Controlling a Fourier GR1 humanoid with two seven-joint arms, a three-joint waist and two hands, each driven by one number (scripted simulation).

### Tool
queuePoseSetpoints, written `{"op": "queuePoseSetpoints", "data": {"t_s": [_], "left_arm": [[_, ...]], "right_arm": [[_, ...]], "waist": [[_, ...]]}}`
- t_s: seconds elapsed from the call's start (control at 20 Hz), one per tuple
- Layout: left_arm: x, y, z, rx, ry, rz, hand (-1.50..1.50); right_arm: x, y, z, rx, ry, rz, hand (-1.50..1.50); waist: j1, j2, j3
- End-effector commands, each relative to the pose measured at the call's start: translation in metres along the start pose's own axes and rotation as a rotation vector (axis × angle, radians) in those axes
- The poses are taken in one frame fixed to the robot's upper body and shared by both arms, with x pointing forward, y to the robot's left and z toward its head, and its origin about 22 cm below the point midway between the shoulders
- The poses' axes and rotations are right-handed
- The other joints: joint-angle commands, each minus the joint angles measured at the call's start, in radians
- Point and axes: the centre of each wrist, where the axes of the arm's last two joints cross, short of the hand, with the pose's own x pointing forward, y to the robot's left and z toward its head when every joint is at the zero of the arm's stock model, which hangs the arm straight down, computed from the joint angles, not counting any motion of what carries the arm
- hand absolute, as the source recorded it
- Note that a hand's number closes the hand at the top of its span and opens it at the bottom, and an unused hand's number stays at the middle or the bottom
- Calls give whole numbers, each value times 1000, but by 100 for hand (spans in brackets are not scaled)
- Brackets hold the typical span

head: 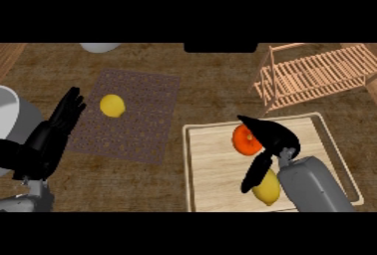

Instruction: Pick the squash from the tray and place it in the tiered shelf

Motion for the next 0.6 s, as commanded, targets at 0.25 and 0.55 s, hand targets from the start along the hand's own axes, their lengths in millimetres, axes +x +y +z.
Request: {"op": "queuePoseSetpoints", "data": {"t_s": [0.25, 0.55], "left_arm": [[-1, 6, 5, -9, -12, 9, 0], [15, -1, -3, -8, -6, -2, 0]], "right_arm": [[-33, 29, -16, -6, 9, -10, -150], [-31, 26, -36, -198, -16, 82, 150]], "waist": [[1, 7, 4], [10, 9, 5]]}}
